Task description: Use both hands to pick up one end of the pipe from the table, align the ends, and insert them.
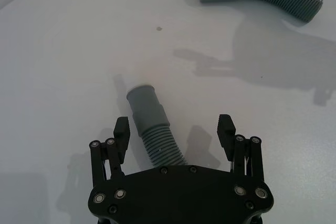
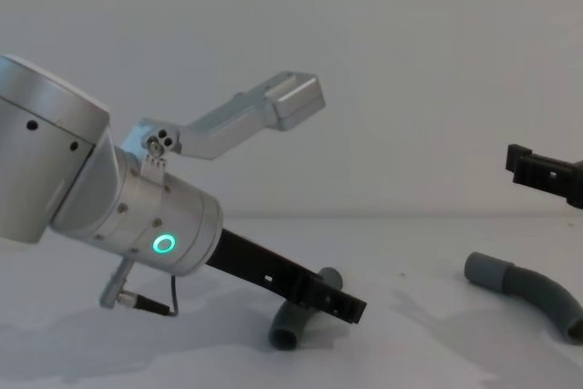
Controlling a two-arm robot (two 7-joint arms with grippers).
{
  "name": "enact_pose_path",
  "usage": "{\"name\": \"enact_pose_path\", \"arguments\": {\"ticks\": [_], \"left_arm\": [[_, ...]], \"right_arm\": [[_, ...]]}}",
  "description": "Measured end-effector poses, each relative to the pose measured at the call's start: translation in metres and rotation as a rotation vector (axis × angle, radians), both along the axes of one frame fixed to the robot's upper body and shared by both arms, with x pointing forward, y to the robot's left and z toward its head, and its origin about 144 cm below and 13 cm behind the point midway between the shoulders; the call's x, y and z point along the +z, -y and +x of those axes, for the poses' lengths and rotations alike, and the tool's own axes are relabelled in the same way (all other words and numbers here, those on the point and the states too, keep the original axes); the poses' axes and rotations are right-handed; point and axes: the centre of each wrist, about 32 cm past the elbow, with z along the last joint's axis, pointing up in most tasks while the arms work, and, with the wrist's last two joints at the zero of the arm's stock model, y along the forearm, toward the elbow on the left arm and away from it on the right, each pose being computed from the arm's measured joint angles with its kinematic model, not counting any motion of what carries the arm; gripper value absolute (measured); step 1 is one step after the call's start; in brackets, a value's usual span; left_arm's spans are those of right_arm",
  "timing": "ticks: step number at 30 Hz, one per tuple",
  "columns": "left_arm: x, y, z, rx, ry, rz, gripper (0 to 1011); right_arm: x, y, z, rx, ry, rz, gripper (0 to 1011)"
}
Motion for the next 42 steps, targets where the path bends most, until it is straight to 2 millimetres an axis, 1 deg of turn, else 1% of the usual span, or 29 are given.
{"name": "enact_pose_path", "arguments": {"ticks": [28,42], "left_arm": [[-0.007,-0.0002,0.005,0.008,-0.036,-0.024,1001],[-0.0068,0.0,0.0077,0.005,-0.05,-0.025,999]], "right_arm": [[0.0,0.0,0.0,0.0,0.0,0.0,1000],[0.0,0.0,0.0,0.0,0.0,0.0,1000]]}}
